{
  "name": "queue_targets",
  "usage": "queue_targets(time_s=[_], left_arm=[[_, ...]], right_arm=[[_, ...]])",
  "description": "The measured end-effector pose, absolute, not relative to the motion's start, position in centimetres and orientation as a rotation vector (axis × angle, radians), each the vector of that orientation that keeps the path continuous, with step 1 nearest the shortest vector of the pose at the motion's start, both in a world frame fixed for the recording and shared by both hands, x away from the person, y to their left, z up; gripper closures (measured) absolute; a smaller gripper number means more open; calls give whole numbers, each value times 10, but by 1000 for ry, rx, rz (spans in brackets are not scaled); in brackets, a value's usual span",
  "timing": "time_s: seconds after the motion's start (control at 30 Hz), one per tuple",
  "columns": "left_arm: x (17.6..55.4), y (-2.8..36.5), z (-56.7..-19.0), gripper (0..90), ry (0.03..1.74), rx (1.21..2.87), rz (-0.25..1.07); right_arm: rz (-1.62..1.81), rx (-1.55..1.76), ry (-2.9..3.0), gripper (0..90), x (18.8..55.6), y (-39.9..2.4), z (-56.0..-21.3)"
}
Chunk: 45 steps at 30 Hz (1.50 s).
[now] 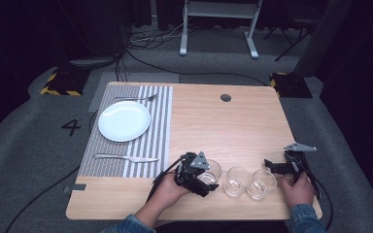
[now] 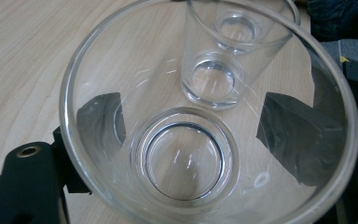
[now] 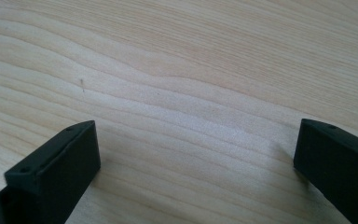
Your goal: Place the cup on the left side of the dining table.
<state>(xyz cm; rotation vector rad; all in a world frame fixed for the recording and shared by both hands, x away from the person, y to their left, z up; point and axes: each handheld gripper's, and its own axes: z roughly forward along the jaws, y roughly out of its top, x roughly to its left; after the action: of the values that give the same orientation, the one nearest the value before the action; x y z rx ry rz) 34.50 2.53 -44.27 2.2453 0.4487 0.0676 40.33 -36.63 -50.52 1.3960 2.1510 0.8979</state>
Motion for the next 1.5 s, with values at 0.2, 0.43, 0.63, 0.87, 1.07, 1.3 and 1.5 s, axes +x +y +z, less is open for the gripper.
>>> queue_targets(time_s=[0.2,0.43,0.63,0.87,1.07,1.3,1.5], left_arm=[[347,34,-435,201,482,2184,96],[349,43,-425,201,512,2143,129],[352,51,-419,201,520,2131,154],[356,63,-408,202,552,2088,184],[362,79,-401,202,614,2062,219],[368,96,-398,202,689,2028,265],[372,110,-398,202,771,2009,357]], right_arm=[[898,1398,2151,7,403,-366,-505],[897,1397,2150,6,403,-366,-505],[897,1397,2149,6,404,-366,-505],[896,1398,2148,6,404,-366,-505],[896,1398,2148,7,404,-366,-505],[895,1401,2147,7,404,-366,-505],[895,1401,2147,7,404,-366,-505]])
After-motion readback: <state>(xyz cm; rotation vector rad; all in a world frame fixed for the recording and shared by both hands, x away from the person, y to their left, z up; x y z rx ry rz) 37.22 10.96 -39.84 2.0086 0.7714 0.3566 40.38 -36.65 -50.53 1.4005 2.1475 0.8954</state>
